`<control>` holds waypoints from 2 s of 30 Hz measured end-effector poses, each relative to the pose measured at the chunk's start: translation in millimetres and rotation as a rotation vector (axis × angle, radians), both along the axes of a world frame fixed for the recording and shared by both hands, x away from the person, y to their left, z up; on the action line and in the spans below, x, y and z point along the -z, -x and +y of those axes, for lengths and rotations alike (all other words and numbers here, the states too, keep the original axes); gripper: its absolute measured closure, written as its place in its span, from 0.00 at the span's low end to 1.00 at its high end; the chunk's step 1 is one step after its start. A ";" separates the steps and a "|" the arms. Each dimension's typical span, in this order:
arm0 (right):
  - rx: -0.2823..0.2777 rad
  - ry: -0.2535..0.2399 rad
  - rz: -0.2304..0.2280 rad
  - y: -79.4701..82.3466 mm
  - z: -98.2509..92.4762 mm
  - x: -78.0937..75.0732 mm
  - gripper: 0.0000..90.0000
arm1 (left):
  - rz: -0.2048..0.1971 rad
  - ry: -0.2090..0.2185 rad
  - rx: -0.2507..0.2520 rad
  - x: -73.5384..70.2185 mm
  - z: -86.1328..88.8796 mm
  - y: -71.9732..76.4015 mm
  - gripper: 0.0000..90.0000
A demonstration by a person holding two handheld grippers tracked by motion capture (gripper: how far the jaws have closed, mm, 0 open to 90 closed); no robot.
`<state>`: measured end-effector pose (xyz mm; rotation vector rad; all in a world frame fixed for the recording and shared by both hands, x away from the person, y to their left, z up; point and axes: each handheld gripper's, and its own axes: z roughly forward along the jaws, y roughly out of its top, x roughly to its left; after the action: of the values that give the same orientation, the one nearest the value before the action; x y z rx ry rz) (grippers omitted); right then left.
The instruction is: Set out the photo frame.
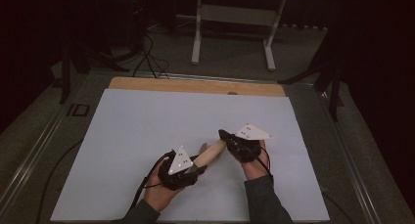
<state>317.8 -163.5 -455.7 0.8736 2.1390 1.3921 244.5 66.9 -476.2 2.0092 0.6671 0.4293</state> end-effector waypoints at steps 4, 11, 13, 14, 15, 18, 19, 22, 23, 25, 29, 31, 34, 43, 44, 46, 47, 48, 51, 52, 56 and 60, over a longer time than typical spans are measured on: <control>0.000 0.002 0.002 -0.6 0.6 1.7 0.99 | 0.000 0.000 0.007 0.0 0.6 0.4 0.67; 0.002 -0.001 0.007 -0.9 1.4 2.2 1.00 | -0.002 -0.004 -0.005 0.0 3.3 -0.3 0.66; 0.002 -0.001 0.008 -0.9 1.2 2.2 1.00 | 0.000 -0.005 -0.009 -0.1 4.1 -0.9 0.66; 0.002 -0.001 0.008 -1.0 1.2 2.2 1.00 | 0.002 -0.005 -0.012 -0.2 4.6 -1.3 0.66; 0.003 -0.002 0.008 -0.9 1.3 2.3 1.00 | 0.006 -0.004 -0.018 -0.3 5.3 -1.8 0.66; 0.005 -0.001 0.008 -1.0 1.4 2.3 1.00 | 0.019 0.001 -0.038 -0.4 8.5 -4.1 0.65; 0.007 -0.002 0.010 -1.0 1.2 2.3 1.00 | 0.021 0.002 -0.045 -0.4 9.3 -4.8 0.65; 0.008 -0.001 0.011 -1.1 1.0 2.2 1.00 | 0.022 -0.003 -0.058 -0.6 10.5 -5.8 0.64; 0.008 -0.001 0.012 -1.0 1.1 2.2 1.00 | 0.020 -0.007 -0.061 -0.5 10.6 -6.0 0.64; 0.008 -0.001 0.012 -1.0 1.1 2.3 1.00 | 0.019 -0.015 -0.069 -0.3 10.7 -6.3 0.63; 0.009 0.001 0.013 -0.9 1.1 2.2 1.00 | 0.028 -0.020 -0.091 0.2 11.8 -8.5 0.63; 0.010 0.002 0.014 -1.0 0.8 2.1 1.00 | 0.030 -0.018 -0.102 0.5 12.4 -9.5 0.62; 0.012 0.003 0.018 -0.9 0.8 2.1 1.00 | 0.036 -0.020 -0.110 0.7 13.7 -11.2 0.62; 0.011 0.012 0.018 -0.5 0.6 1.6 1.00 | 0.044 -0.019 -0.124 1.6 14.8 -14.5 0.61; 0.011 0.012 0.018 -0.5 0.6 1.6 1.00 | 0.044 -0.019 -0.124 1.6 14.8 -14.5 0.61; 0.010 0.013 0.018 -0.5 0.3 1.5 1.00 | 0.043 -0.023 -0.129 1.9 14.6 -15.2 0.61; 0.010 0.014 0.018 -0.6 0.2 1.4 1.00 | 0.042 -0.026 -0.132 2.1 14.7 -15.6 0.61; 0.010 0.015 0.018 -0.5 0.1 1.3 1.00 | 0.044 -0.025 -0.135 2.2 14.5 -15.8 0.61; 0.009 0.018 0.022 -0.4 -0.6 0.8 1.00 | 0.047 -0.033 -0.148 2.7 15.2 -17.7 0.62; 0.007 0.018 0.023 -0.3 -0.8 0.7 1.00 | 0.049 -0.033 -0.152 2.9 15.2 -18.1 0.62; -0.003 0.019 0.035 -0.1 -2.2 -0.8 0.99 | 0.052 -0.028 -0.159 3.3 15.4 -19.4 0.62; -0.022 0.009 0.036 0.4 -5.6 -3.6 0.93 | 0.057 -0.022 -0.161 3.3 16.7 -20.4 0.62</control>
<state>317.4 -169.1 -452.1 0.8801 2.1861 1.3859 264.8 83.7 -479.5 2.0023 0.8669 0.4784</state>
